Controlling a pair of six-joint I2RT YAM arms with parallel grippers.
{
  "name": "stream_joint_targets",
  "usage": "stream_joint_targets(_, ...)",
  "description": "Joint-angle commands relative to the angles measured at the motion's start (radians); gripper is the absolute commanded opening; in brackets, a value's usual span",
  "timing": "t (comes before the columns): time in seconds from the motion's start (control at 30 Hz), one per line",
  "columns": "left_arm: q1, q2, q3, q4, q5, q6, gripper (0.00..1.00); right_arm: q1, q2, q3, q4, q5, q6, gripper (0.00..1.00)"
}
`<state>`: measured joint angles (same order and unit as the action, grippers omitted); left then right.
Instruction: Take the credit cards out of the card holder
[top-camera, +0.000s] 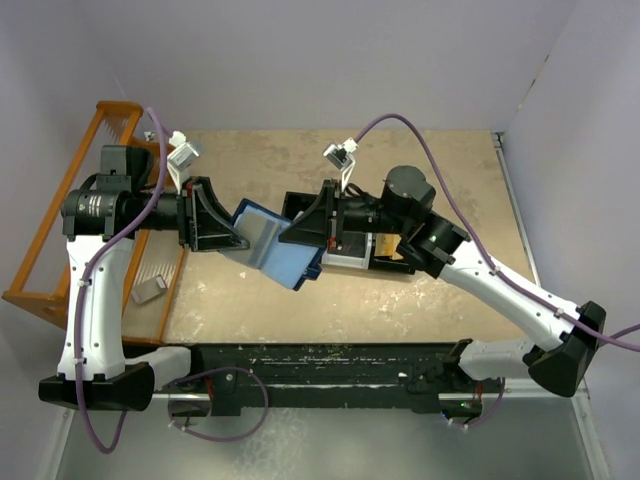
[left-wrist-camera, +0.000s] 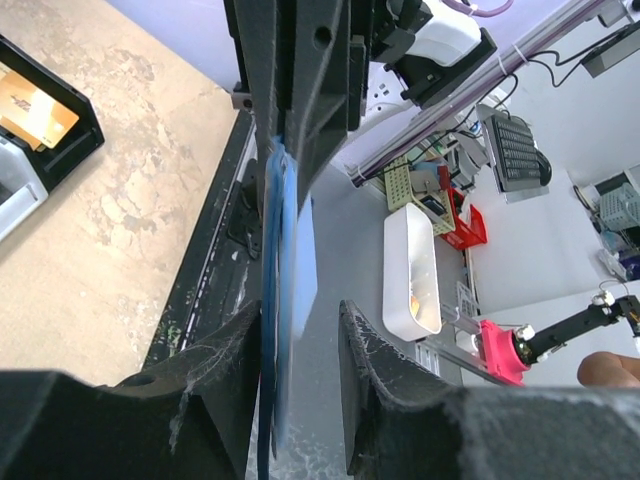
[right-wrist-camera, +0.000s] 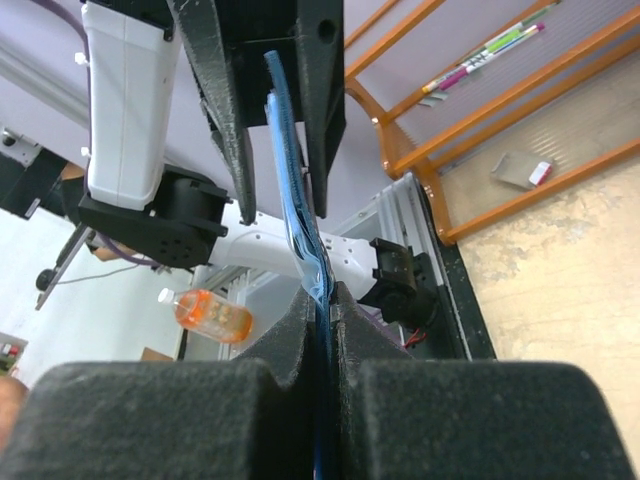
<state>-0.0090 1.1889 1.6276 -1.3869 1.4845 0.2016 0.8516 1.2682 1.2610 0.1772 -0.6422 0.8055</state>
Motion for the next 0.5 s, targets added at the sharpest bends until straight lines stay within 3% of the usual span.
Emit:
stream_joint_targets(0.0,-0.003,-0.002,0.027,-0.033,0.044,0.055,0.39,-0.027,-0.05,0.012,0.003,-0.015,-0.032,0.0)
stream_joint_targets(0.47,-0.003,0.038,0.058,-0.09,0.044,0.115,0.36,-0.057,-0.054,0.015,-0.039,-0.066,-0.076,0.0)
